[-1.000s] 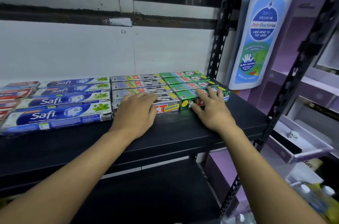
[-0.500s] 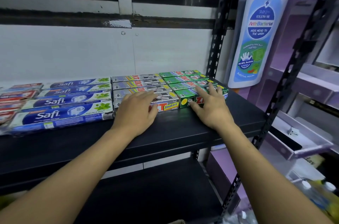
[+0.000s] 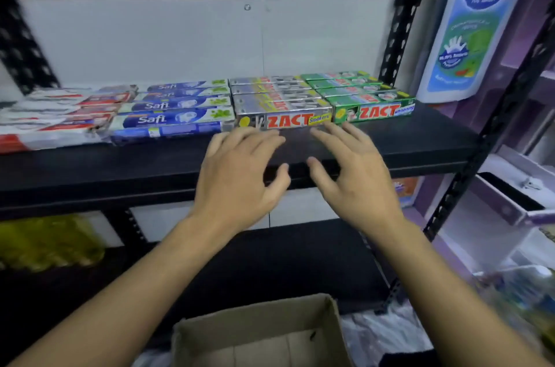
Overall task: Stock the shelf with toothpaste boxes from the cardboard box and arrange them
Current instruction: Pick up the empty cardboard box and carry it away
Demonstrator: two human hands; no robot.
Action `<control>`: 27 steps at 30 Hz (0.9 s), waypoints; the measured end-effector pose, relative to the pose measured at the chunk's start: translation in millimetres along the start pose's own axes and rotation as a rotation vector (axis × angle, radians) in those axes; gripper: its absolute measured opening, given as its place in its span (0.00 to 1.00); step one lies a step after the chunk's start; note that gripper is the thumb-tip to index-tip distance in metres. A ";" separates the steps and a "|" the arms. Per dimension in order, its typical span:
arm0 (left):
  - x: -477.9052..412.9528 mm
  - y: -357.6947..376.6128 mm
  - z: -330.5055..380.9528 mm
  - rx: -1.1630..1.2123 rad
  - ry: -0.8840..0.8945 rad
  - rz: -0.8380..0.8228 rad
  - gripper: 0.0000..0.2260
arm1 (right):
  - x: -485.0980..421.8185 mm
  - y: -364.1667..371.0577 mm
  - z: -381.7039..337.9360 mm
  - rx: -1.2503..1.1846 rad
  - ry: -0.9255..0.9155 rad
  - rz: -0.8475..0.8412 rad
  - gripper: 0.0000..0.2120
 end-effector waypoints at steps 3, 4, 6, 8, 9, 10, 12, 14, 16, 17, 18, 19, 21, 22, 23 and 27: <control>48.4 -11.3 -2.3 -0.006 0.046 0.059 0.17 | 35.6 2.7 -29.6 -0.043 -0.046 0.041 0.19; 64.1 -12.9 -4.2 -0.018 0.062 0.070 0.17 | 48.7 5.7 -36.4 -0.052 -0.067 0.051 0.18; 96.4 -11.1 -9.0 -0.047 0.086 0.054 0.16 | 77.7 16.1 -45.8 -0.079 -0.106 0.055 0.15; 130.7 0.9 -17.9 -0.079 0.076 -0.018 0.17 | 108.9 35.4 -47.1 -0.133 -0.108 0.030 0.13; 149.2 10.6 -24.3 -0.097 0.053 -0.082 0.17 | 126.1 48.7 -45.0 -0.146 -0.087 -0.014 0.13; 169.6 23.3 -32.2 -0.123 0.023 -0.159 0.18 | 144.5 64.2 -41.1 -0.136 -0.057 -0.091 0.14; 215.3 51.6 -48.7 -0.185 -0.054 -0.357 0.20 | 185.3 98.9 -27.0 -0.068 0.019 -0.320 0.18; 266.6 81.0 -62.8 -0.261 -0.131 -0.633 0.24 | 230.8 133.5 -5.5 -0.040 0.127 -0.579 0.23; 321.4 105.1 -73.3 -0.326 -0.208 -0.919 0.27 | 275.8 159.3 13.9 -0.023 0.232 -0.814 0.25; 346.7 113.1 -77.3 -0.336 -0.253 -1.015 0.28 | 297.8 167.8 22.5 -0.004 0.269 -0.912 0.28; 370.1 119.1 -81.3 -0.337 -0.307 -1.083 0.31 | 319.4 173.1 30.5 0.013 0.303 -0.990 0.29; 391.3 123.3 -84.1 -0.328 -0.372 -1.128 0.34 | 338.0 174.6 36.9 0.029 0.336 -1.035 0.30; 428.2 127.9 -88.8 -0.251 -0.540 -1.144 0.42 | 368.7 171.9 48.8 0.066 0.422 -1.074 0.33; 442.3 129.6 -91.5 -0.190 -0.654 -1.127 0.45 | 381.1 169.1 53.3 0.077 0.469 -1.096 0.35; 453.3 130.4 -93.3 -0.092 -0.801 -1.106 0.47 | 393.8 166.2 57.6 0.070 0.532 -1.118 0.37; 472.8 132.5 -105.5 0.291 -1.328 -0.956 0.48 | 428.2 163.2 70.3 -0.082 0.827 -1.106 0.36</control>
Point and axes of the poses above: each hand's wrist, its own x-axis away from the middle knuckle, its own y-axis out of the palm, z = x × y, the point moved 2 cm from there along -x, towards the middle knuckle, and after that the axes turned 3 degrees about -y, right-handed, at the moved point
